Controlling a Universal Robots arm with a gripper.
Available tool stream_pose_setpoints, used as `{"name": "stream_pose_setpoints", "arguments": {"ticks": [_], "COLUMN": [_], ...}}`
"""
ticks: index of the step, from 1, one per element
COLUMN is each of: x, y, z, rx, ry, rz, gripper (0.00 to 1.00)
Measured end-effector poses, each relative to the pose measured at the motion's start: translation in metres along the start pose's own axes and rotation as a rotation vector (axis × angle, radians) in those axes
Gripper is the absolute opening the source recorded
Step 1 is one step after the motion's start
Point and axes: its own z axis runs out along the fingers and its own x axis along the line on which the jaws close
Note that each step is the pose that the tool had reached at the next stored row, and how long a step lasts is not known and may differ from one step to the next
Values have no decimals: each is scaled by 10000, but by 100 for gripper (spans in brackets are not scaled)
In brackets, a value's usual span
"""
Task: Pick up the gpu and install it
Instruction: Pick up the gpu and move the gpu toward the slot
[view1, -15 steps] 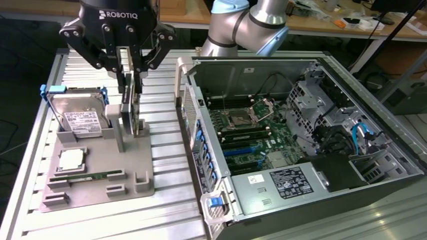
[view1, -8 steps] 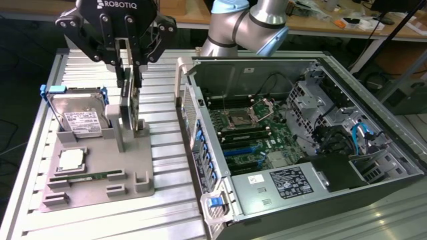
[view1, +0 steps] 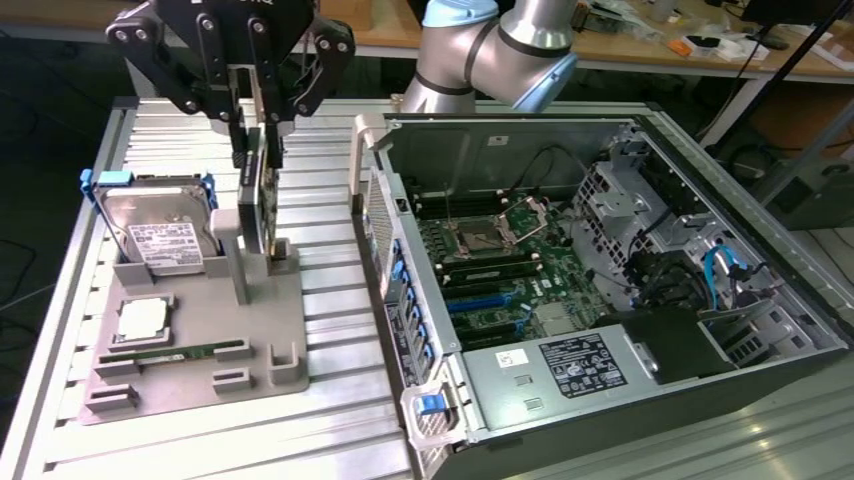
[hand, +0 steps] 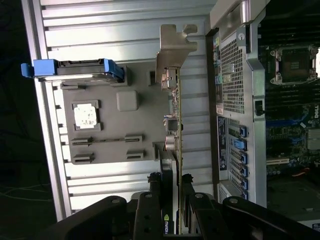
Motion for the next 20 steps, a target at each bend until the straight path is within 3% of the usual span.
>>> {"name": "stream_pose_setpoints", "arguments": {"ticks": [20], "x": [-4], "y": [-9], "z": [-131], "rx": [47], "ry": [-4], "rz": [-1], "gripper": [27]}}
